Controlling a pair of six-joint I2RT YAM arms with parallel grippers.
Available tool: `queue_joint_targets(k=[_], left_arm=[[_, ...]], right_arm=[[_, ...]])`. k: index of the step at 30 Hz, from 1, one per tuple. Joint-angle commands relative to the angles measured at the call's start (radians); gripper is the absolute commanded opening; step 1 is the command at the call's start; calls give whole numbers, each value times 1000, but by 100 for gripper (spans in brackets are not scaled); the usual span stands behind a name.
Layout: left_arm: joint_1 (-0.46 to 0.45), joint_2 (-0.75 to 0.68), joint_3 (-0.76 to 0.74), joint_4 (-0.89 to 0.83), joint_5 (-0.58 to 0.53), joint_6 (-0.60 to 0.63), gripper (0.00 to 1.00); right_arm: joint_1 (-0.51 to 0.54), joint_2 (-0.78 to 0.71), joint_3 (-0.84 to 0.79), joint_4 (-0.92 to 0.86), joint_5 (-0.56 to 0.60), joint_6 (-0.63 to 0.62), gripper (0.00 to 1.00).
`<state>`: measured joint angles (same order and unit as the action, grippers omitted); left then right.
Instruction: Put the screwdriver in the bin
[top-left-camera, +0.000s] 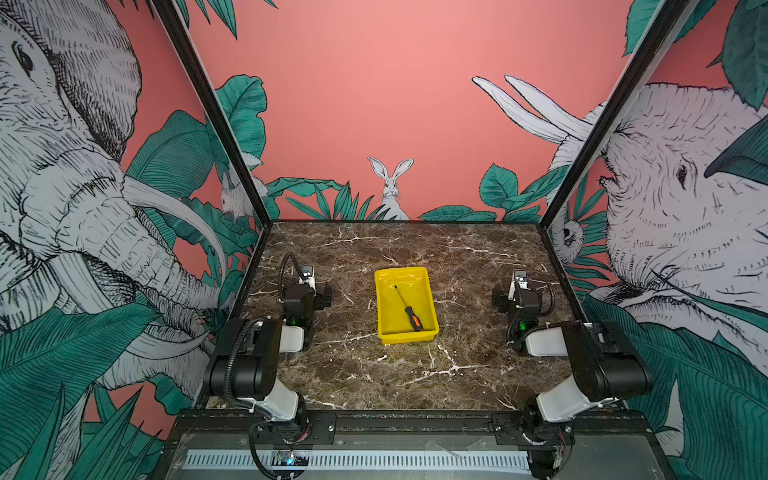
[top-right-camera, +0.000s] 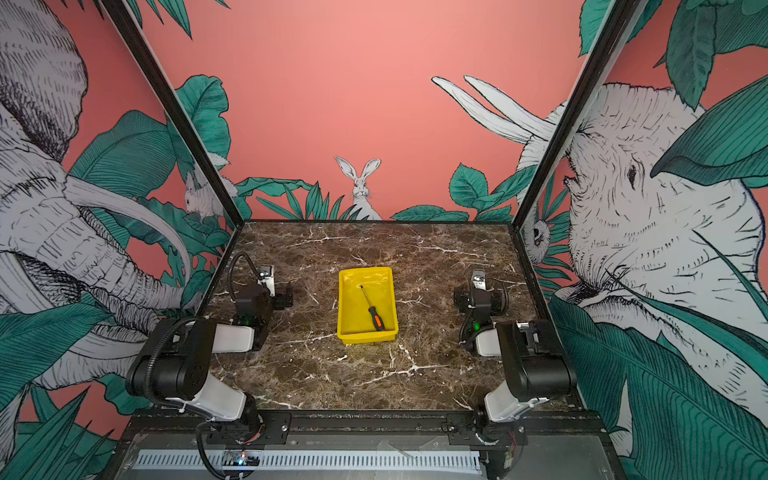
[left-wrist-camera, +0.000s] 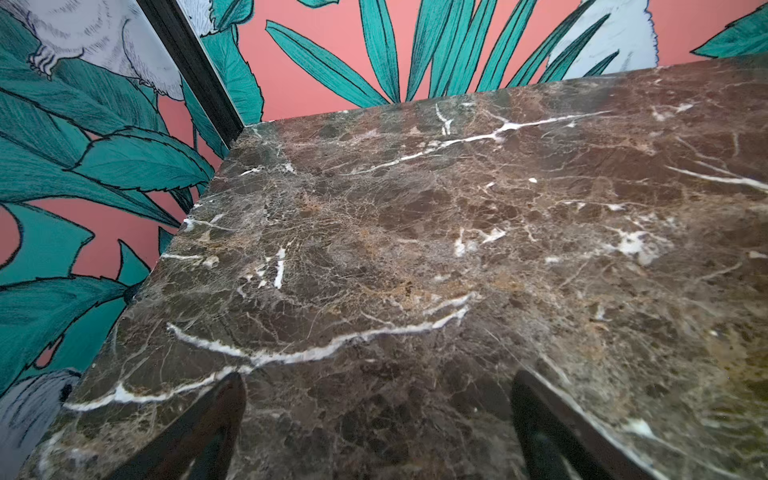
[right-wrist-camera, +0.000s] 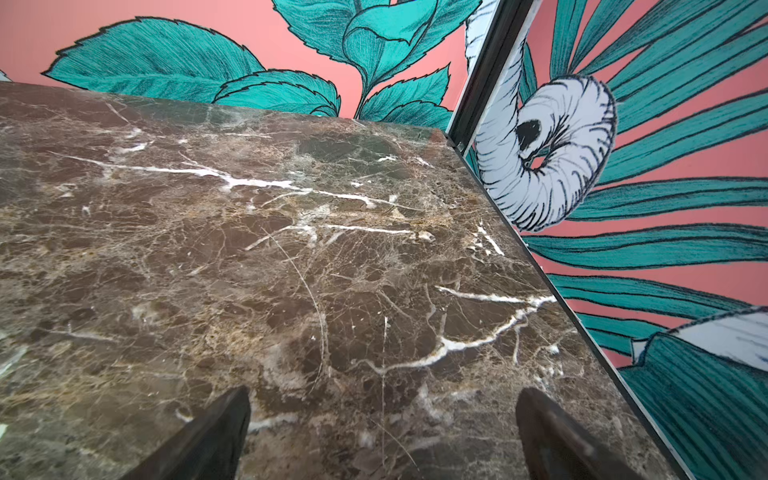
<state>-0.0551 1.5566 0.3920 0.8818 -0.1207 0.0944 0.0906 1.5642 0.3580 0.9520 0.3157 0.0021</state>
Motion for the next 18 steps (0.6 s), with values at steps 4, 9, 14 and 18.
queue_joint_targets(k=[4, 9, 14, 18], left_arm=[[3, -7, 10, 2, -5, -3, 100], [1, -6, 11, 1, -5, -2, 100], [1, -4, 24, -21, 20, 8, 100], [0, -4, 22, -20, 20, 9, 100]], right_arm=[[5, -10, -21, 71, -82, -43, 99], [11, -10, -39, 105, -130, -67, 99], [9, -11, -24, 75, -129, -58, 99], [8, -11, -25, 74, -127, -59, 99]])
